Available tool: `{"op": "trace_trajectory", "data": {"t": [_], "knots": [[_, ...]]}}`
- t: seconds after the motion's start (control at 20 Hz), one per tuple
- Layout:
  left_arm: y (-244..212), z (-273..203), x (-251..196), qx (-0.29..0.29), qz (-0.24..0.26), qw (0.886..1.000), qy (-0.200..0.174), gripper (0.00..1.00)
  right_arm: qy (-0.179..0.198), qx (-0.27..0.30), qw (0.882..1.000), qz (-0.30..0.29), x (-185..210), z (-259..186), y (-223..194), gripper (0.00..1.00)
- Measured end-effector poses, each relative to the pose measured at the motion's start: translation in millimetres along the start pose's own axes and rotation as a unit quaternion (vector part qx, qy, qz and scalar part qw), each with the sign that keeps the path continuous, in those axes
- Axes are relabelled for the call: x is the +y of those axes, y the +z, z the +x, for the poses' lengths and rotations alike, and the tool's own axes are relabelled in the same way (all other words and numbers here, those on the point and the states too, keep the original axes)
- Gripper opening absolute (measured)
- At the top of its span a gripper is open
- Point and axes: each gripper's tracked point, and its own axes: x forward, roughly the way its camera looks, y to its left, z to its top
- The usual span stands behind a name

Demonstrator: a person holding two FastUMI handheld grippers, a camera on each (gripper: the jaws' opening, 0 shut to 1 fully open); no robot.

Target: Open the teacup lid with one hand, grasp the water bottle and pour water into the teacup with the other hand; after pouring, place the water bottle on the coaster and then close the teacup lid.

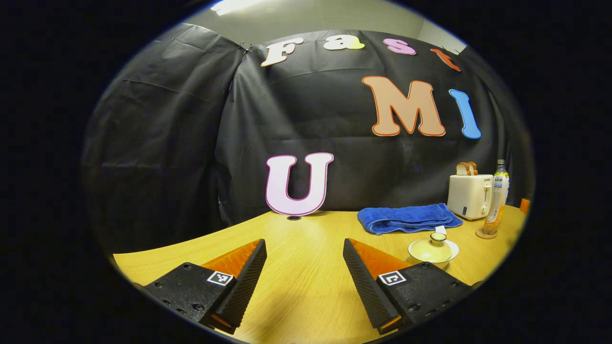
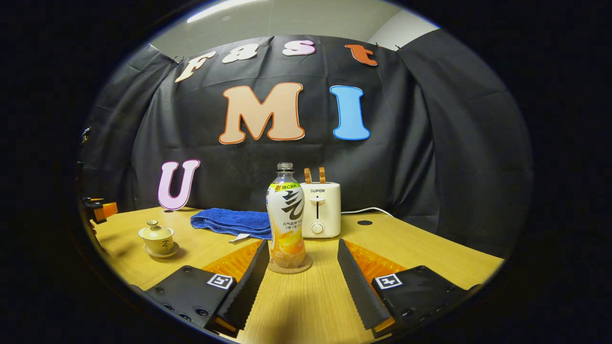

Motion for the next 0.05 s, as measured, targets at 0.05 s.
{"op": "trace_trajectory", "data": {"t": [0.05], "knots": [[-0.1, 0.2, -0.6, 0.0, 0.0, 1.0, 0.0, 0.94, 0.0, 0.0, 1.0, 0.0, 0.0, 0.2, 0.2, 0.91]]}}
